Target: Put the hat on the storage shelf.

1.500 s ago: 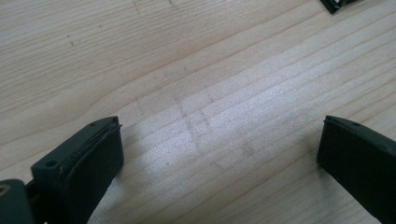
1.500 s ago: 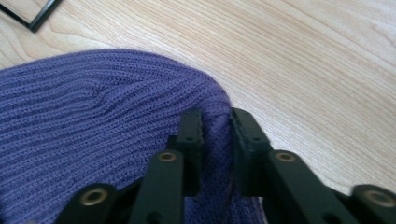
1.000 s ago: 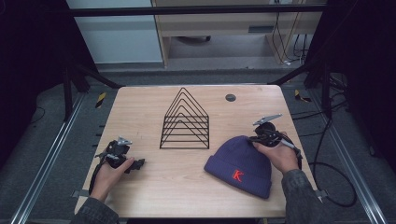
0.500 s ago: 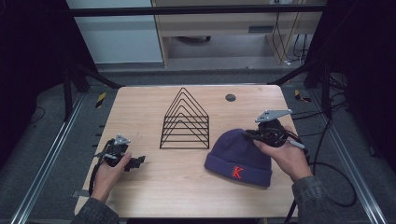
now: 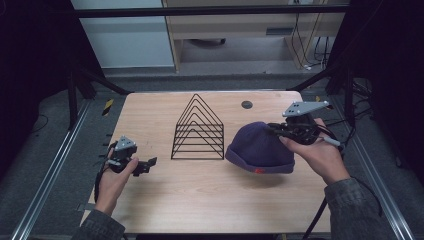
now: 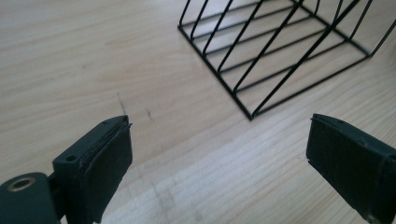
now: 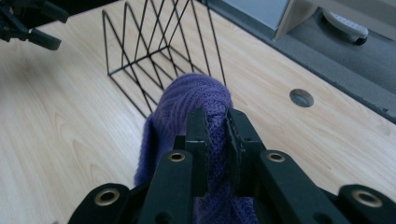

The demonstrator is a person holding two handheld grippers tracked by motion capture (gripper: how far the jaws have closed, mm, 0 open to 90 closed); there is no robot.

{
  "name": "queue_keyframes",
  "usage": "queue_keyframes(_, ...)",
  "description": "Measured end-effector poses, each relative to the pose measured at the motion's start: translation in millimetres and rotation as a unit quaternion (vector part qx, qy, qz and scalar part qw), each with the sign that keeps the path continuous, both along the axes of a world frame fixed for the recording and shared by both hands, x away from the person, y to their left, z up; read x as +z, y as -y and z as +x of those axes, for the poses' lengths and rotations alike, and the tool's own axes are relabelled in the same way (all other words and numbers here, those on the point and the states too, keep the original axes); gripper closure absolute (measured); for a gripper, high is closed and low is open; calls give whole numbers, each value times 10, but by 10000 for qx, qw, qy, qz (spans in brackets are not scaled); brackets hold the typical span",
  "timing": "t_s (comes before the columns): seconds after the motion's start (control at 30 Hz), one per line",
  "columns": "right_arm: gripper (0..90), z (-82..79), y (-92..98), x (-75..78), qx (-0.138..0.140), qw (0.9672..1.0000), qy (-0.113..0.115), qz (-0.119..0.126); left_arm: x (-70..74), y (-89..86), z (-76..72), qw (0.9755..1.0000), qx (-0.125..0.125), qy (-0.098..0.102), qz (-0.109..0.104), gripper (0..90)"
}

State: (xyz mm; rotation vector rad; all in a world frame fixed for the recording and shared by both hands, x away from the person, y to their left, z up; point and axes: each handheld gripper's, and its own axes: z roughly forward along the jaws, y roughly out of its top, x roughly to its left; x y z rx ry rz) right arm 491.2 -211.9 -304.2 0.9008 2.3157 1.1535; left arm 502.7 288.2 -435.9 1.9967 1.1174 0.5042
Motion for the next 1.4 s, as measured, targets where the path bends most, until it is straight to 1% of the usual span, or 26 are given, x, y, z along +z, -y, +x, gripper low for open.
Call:
queue_keyframes(0.13, 804, 27, -6, 43, 18, 10000, 22, 43, 161, 43, 51, 9999, -122, 105, -27, 65)
queue_keyframes(0.2, 804, 38, -8, 74, 23, 10000, 41, -7, 235, 76, 79, 9996, -228, 140, -110, 64)
queue_keyframes(0.27, 804, 44, 1, 118, 8, 10000, 67, 9, 304, 105, 113, 9993, -270, 164, -212, 65)
queue_keyframes(0.37, 804, 52, 25, 223, -6, 9999, 131, 46, 424, 156, 158, 9988, -347, 238, -257, 65)
queue_keyframes(0.43, 804, 56, 41, 295, -35, 9998, 179, 26, 491, 192, 195, 9986, -408, 236, -249, 67)
queue_keyframes(0.47, 804, 52, 53, 336, -56, 9997, 210, 67, 533, 218, 221, 9983, -451, 252, -260, 67)
queue_keyframes(0.53, 804, 46, 73, 413, -95, 9996, 250, 117, 600, 259, 259, 9981, -538, 261, -134, 68)
queue_keyframes(0.6, 804, 63, 89, 503, -107, 9994, 304, 138, 672, 287, 269, 9978, -576, 330, -56, 69)
queue_keyframes(0.63, 804, 80, 92, 537, -111, 9993, 333, 152, 709, 297, 268, 9976, -589, 355, -67, 69)
queue_keyframes(0.73, 804, 115, 92, 631, -127, 9988, 433, 161, 823, 333, 244, 9968, -621, 439, -229, 71)
queue_keyframes(0.8, 804, 120, 86, 708, -167, 9984, 507, 192, 892, 370, 227, 9964, -643, 494, -235, 70)
queue_keyframes(0.87, 804, 122, 65, 769, -192, 9979, 581, 233, 939, 403, 214, 9962, -674, 483, -279, 70)
queue_keyframes(0.93, 803, 131, 35, 815, -203, 9972, 651, 300, 973, 424, 204, 9958, -716, 508, -273, 68)
queue_keyframes(1.03, 803, 158, -24, 863, -219, 9965, 703, 407, 1032, 448, 194, 9949, -738, 561, -409, 70)
queue_keyframes(1.2, 803, 214, -130, 947, -187, 9957, 753, 512, 1095, 461, 224, 9933, -816, 609, -547, 67)
queue_keyframes(1.27, 803, 243, -194, 1007, -138, 9954, 777, 543, 1139, 466, 233, 9926, -901, 654, -488, 67)
queue_keyframes(1.33, 803, 267, -263, 1048, -86, 9952, 802, 557, 1156, 475, 234, 9921, -925, 671, -521, 67)
queue_keyframes(1.4, 803, 287, -337, 1075, -46, 9951, 818, 558, 1180, 489, 229, 9913, -1011, 698, -468, 65)
